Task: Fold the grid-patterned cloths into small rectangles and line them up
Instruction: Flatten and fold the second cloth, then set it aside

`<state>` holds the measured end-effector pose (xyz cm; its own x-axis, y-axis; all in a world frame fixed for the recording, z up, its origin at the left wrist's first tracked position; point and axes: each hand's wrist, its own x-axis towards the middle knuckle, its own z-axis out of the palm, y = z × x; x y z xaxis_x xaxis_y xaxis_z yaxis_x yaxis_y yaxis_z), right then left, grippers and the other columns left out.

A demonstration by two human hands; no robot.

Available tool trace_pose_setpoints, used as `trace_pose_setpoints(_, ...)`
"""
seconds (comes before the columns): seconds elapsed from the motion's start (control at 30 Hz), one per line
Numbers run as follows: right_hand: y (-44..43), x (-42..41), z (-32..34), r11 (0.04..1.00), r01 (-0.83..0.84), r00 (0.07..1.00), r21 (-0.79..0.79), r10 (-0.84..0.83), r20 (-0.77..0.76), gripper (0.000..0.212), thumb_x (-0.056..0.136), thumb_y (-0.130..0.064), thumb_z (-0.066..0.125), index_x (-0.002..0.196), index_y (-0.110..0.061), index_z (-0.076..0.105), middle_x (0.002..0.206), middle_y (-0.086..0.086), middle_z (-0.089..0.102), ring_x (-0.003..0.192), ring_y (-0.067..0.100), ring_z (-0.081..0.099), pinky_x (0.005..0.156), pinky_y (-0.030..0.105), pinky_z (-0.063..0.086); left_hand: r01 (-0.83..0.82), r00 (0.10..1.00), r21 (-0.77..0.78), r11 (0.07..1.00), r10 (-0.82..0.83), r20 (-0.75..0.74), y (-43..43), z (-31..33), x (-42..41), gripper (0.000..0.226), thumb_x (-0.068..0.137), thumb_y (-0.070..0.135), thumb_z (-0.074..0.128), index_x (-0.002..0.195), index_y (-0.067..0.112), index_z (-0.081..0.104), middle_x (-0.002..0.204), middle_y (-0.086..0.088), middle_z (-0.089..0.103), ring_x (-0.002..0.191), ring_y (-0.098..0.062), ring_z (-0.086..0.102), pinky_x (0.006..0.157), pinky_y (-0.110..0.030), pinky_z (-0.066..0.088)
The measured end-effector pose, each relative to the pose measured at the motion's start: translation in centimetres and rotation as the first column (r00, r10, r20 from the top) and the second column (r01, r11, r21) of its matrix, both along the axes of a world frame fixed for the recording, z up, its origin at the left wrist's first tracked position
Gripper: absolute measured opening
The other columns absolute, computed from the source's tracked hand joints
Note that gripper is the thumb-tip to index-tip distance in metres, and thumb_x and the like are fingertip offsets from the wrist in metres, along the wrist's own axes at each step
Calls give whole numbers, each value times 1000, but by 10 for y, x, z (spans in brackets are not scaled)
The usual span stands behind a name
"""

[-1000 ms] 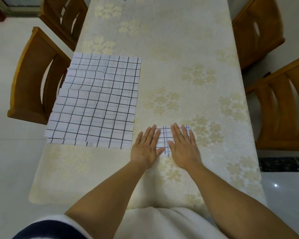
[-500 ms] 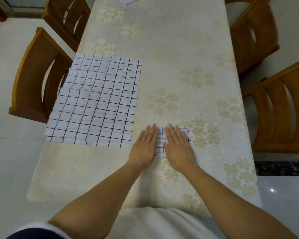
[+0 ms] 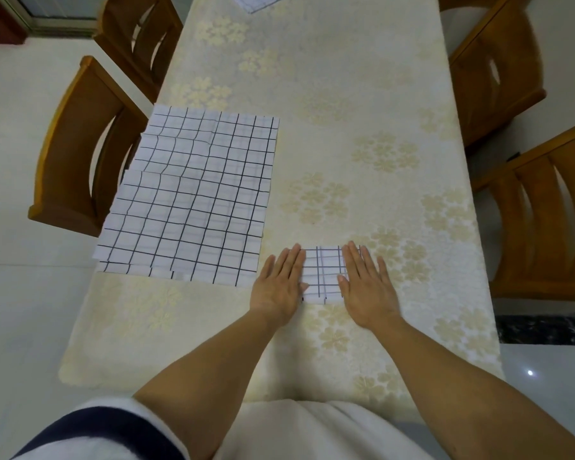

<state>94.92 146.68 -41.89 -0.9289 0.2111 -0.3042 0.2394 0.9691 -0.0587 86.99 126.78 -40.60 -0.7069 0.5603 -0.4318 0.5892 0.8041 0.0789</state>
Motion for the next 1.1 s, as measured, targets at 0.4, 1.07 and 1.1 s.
trace_pose_setpoints(0.4,10,-5,11,1000,27,999,-1,-27,-42,64,100,-45,-4,155,-15,-16,163,2,-23,151,21,-21,124,42,-5,4,999,-89,996,-1,37,6,22,-12,78,109,32,30,149,5,-31,159,-11,-36,149,-27,-28,124,-41,-10)
trace_pose_setpoints(1.07,25,-5,-6,1000,6,1000,-5,-6,-16,67,99,-52,-5,156,-19,-17,164,-4,-22,150,16,-21,124,46,-1,117,975,-103,988,-94,203,3,19,-37,110,94,63,50,153,15,-29,161,1,-34,152,-21,-22,126,-46,-5)
trace_pose_setpoints(1.1,23,-6,-6,1000,12,1000,-11,-12,-15,69,97,-53,-7,156,-17,-17,164,-2,-21,151,17,-20,124,45,-3,107,978,-114,988,-84,193,5,21,-35,111,94,62,53,154,14,-27,162,0,-32,152,-23,-21,125,-45,-6)
